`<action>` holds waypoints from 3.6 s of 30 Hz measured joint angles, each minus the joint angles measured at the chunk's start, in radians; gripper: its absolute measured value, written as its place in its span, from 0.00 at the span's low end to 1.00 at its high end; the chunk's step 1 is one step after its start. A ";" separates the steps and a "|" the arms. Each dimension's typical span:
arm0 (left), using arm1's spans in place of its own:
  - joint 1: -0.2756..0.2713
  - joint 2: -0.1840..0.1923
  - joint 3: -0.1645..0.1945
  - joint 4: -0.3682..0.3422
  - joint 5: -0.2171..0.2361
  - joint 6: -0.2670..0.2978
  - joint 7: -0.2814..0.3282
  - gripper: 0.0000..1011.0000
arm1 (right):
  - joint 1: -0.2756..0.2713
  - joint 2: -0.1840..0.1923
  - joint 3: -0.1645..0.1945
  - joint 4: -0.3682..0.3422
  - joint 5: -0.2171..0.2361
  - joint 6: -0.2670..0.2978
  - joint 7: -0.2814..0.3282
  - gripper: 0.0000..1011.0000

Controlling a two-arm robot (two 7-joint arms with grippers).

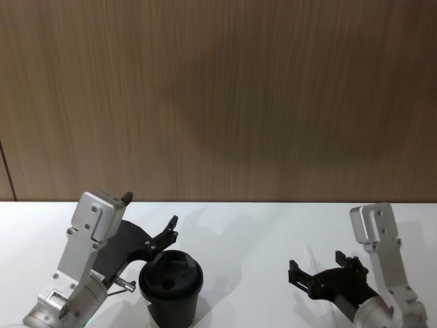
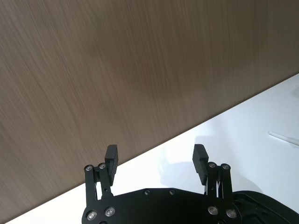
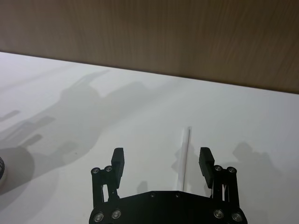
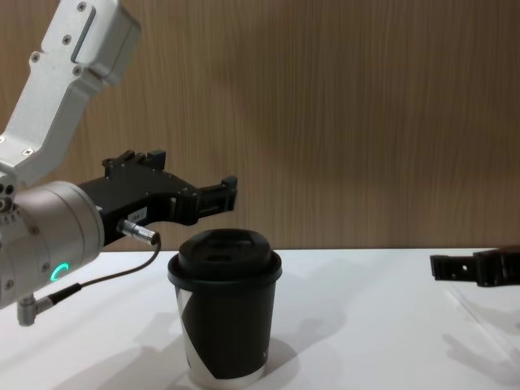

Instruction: Pick up the straw with one hand, pass it to the other hand, and insert it into the cup.

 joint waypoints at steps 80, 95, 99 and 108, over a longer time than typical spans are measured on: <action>0.000 0.000 0.000 0.000 0.000 0.000 0.000 0.99 | -0.104 0.093 0.124 -0.070 0.053 0.250 0.159 0.65; 0.000 0.000 0.000 0.000 0.000 0.000 0.000 0.99 | -0.115 0.087 0.122 -0.078 0.046 0.263 0.171 0.22; 0.000 0.000 0.000 0.000 0.000 0.000 0.000 0.99 | -0.116 0.087 0.121 -0.078 0.043 0.264 0.176 0.19; 0.000 0.000 0.000 0.000 0.000 0.000 0.000 0.99 | -0.120 0.083 0.121 -0.078 0.038 0.258 0.184 0.05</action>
